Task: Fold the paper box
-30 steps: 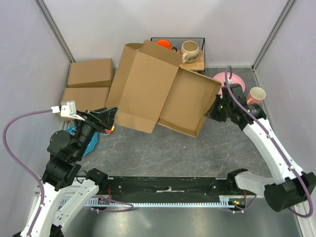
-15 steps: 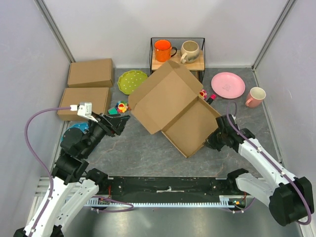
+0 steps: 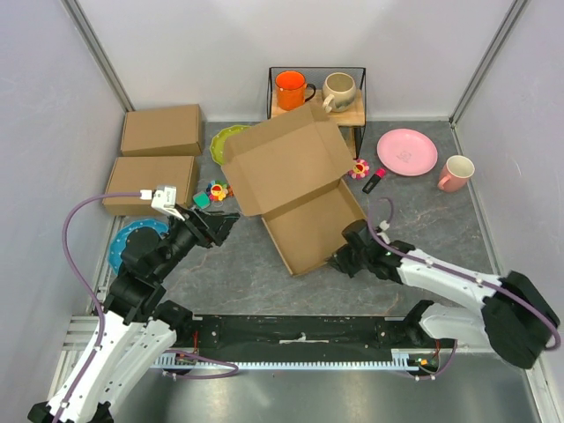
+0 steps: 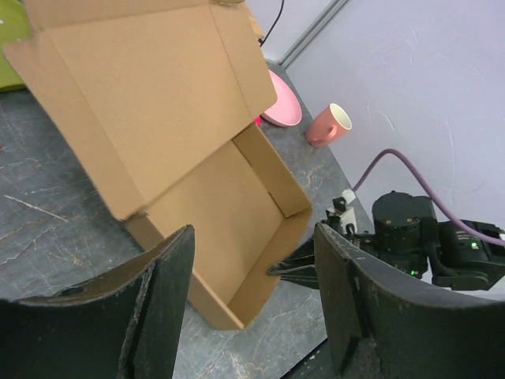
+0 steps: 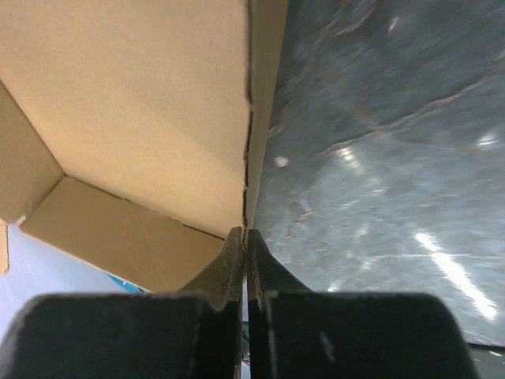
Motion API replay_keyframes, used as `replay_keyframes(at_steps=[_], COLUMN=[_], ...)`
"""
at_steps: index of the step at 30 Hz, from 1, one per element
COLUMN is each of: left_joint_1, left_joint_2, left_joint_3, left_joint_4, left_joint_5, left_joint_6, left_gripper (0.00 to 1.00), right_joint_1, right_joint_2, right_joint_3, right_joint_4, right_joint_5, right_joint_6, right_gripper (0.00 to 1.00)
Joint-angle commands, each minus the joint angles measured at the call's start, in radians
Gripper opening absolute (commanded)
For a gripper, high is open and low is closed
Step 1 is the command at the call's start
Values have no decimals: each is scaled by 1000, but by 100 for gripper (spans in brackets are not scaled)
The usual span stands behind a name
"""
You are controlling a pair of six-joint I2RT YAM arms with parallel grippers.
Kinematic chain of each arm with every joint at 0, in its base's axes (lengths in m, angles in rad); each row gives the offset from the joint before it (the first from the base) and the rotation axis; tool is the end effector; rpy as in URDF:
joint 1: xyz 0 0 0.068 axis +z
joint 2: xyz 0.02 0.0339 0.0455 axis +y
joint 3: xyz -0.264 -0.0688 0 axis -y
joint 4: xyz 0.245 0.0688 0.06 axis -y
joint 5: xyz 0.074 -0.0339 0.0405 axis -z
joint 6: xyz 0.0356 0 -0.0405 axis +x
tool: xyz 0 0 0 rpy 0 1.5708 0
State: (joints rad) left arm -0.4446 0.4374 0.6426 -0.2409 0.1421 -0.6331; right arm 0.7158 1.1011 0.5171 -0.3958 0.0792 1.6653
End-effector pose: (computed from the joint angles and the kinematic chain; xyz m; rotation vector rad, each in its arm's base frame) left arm 0.1041 -0.0552 0.3301 -0.0434 1.6895 -0.9378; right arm 0.1520 0.1285 0.1730 1.2898 2.4367 0.7387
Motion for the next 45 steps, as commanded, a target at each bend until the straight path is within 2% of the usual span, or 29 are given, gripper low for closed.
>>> replay_keyframes(at_steps=[1, 3, 4, 6, 7, 10, 12, 13, 17, 21, 24, 28, 29, 31, 33, 34, 38, 42, 45], left_joint_1=[3, 1, 3, 3, 1, 1, 3, 1, 1, 3, 3, 3, 3, 3, 1, 3, 1, 1, 1], left_joint_2=[-3, -6, -11, -19, -26, -31, -31, -26, -19, -16, -14, -16, -16, -14, -16, -16, -22, -20, -14], left_joint_3=[-9, -6, -4, -4, -6, -3, 0, 3, 14, 14, 3, -11, -14, -21, -24, -24, -38, -50, -57], left_joint_4=[28, 6, -1, -14, -23, -35, -37, -38, -41, -43, -46, -46, -47, -46, -47, -55, -67, -86, -86], left_joint_5=[13, 11, 5, -1, -9, -24, -29, -30, -39, -53, -59, -67, -65, -59, -46, -41, -22, -21, -24], left_joint_6=[-30, -27, -20, -16, -8, 6, 12, 19, 32, 47, 50, 43, 41, 33, 30, 27, 12, 1, 0], left_gripper=[68, 68, 68, 68, 68, 69, 69, 69, 69, 69, 69, 69, 69, 69, 69, 69, 68, 68, 68], right_joint_1=[91, 114, 120, 129, 134, 136, 136, 136, 132, 47, -76, -229, -263, -344, -413, -435, -492, -512, -527], right_joint_2=[145, 195, 235, 252, 250, 221, 203, 181, 109, 66, 25, 23, 34, 72, 149, 181, 371, 567, 652], right_joint_3=[64, 95, 106, 127, 135, 205, 279, 303, 441, 654, 661, 606, 569, 525, 485, 475, 516, 621, 672], right_joint_4=[233, 273, 282, 304, 304, 214, 108, 76, -145, -333, -356, -313, -246, -149, -42, 31, 155, 183, 209], right_joint_5=[77, 71, 65, 67, 77, 109, 139, 142, 220, 423, 416, 496, 493, 487, 473, 426, 389, 375, 352], right_joint_6=[137, 134, 129, 110, 87, -2, -64, -97, -321, -537, -646, -768, -795, -886, -903, -921, -981, -1023, -1016], right_gripper=[0, 3, 16, 35, 51, 70, 77, 88, 96, 97, 97, 95, 94, 86, 74, 72, 73, 73, 74])
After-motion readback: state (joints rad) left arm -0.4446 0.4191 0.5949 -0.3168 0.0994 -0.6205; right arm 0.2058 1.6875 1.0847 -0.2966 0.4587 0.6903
